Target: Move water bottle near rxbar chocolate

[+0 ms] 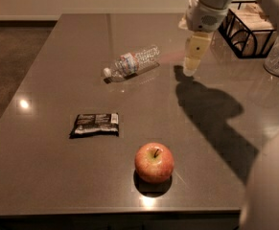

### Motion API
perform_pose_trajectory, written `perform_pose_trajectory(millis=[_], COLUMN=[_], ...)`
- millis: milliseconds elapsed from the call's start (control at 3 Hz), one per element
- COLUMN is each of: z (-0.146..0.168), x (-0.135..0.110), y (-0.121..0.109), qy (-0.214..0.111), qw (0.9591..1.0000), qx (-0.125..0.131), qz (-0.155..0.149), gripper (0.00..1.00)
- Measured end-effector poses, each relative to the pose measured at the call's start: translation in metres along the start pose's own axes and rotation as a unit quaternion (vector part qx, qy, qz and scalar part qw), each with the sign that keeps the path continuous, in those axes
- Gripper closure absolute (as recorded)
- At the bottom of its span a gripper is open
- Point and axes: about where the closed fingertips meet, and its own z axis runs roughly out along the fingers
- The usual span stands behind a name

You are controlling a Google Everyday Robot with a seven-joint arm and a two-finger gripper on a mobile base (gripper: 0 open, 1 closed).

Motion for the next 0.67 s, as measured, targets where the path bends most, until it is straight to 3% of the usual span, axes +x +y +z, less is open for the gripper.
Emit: perform_pose_trajectory(millis=[667], z=[0.047], x=[-0.037], y=[-0.045], qy=[0.000], qw=[0.9976], qx=[-0.006], qz=[-0.070], gripper=[0.00])
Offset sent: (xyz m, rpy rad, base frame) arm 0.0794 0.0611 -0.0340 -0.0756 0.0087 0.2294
